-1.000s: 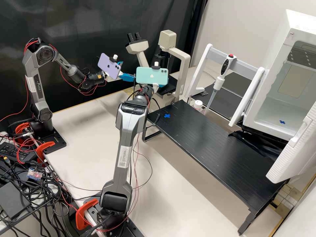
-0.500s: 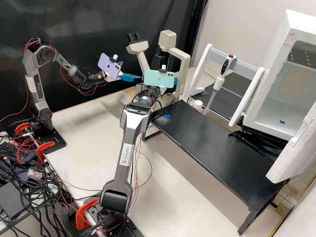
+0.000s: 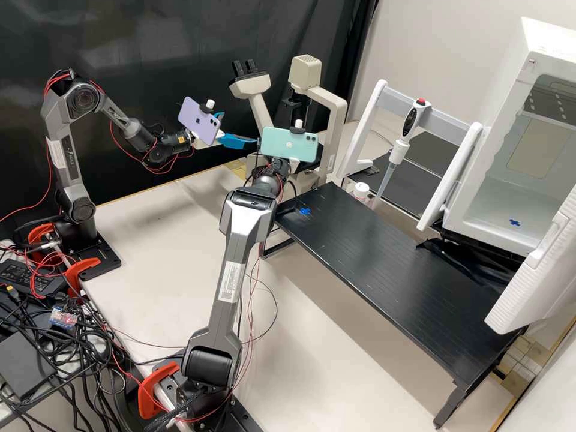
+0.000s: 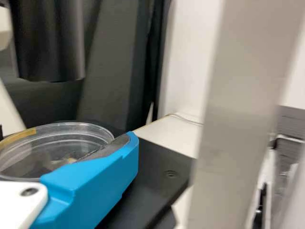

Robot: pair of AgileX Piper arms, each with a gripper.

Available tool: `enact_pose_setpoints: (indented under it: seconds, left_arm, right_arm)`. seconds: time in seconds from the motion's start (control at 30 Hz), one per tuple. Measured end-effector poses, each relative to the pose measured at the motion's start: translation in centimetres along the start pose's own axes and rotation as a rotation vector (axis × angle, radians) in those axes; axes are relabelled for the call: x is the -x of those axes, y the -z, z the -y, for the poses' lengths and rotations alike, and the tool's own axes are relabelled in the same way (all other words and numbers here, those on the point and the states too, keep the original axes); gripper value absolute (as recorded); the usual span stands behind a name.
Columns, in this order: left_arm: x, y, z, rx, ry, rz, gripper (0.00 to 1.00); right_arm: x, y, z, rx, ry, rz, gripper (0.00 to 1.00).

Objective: Move the petri dish to the microscope

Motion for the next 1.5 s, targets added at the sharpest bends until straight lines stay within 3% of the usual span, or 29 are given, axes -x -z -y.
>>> enact_pose_setpoints:
  seconds: [0.67, 0.7, 0.83, 0.93, 1.1, 1.5]
  left_arm:
    - [0.0, 0.0, 0.0, 0.0, 0.0, 0.0, 1.0]
    - [0.0, 0.0, 0.0, 0.0, 0.0, 0.0, 1.0]
    - [0.0, 0.0, 0.0, 0.0, 0.0, 0.0, 1.0]
    - [0.0, 0.0, 0.0, 0.0, 0.0, 0.0, 1.0]
    - [0.0, 0.0, 0.0, 0.0, 0.0, 0.0, 1.0]
    - [0.0, 0.0, 0.0, 0.0, 0.0, 0.0, 1.0]
  right_arm:
    - [-0.4, -0.6, -0.8, -0.007, 0.012, 0.021, 0.0]
    - [-0.4, -0.6, -0.9, -0.007, 0.01, 0.019, 1.0]
    - [-0.5, -0.7, -0.7, -0.015, 0.016, 0.013, 1.0]
    - [-0.6, -0.6, -0.7, 0.01, 0.034, -0.01, 1.0]
    - [-0.5, -0.6, -0.1, 0.014, 0.079, -0.036, 1.0]
    - [0.5, -1.0, 0.1, 0.002, 0.108, -0.062, 1.0]
